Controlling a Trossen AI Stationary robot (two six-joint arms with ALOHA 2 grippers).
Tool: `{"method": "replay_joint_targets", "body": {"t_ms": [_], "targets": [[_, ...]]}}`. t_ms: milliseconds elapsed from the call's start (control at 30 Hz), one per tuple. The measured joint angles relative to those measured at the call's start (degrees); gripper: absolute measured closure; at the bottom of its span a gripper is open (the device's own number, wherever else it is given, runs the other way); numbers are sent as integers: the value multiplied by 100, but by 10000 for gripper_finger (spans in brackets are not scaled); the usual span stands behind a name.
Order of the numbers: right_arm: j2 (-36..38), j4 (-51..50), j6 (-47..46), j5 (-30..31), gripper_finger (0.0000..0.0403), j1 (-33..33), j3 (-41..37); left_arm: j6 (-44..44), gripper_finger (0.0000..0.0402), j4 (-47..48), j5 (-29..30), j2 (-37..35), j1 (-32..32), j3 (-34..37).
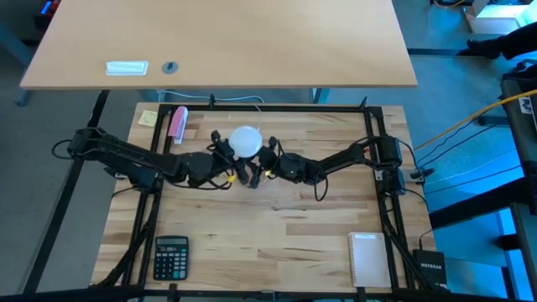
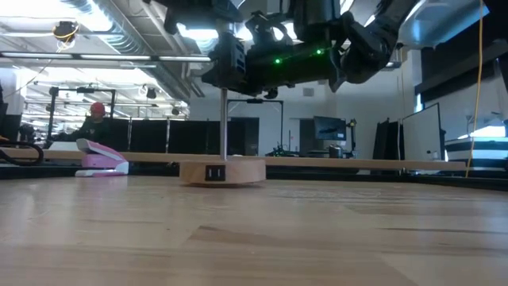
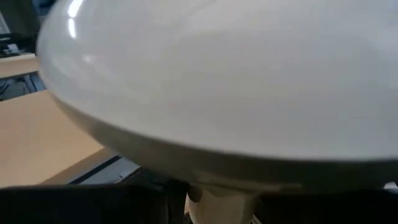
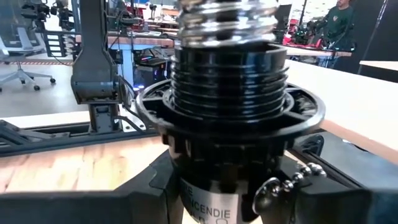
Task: Screw lightbulb
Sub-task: Insert the lightbulb into the desk lamp
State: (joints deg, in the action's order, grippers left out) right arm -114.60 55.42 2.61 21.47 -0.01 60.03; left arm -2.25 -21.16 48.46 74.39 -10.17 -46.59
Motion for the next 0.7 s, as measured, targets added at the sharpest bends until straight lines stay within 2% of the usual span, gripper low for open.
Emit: {"method": "replay_joint_targets", "body": {"t_ms": [367, 700], "targets": [[2, 22, -79, -160, 258, -4, 2, -492, 261, 563, 15, 0, 92, -7], [120, 105, -89, -478, 258, 23, -8, -470, 261, 481, -163, -11, 92, -14]]}}
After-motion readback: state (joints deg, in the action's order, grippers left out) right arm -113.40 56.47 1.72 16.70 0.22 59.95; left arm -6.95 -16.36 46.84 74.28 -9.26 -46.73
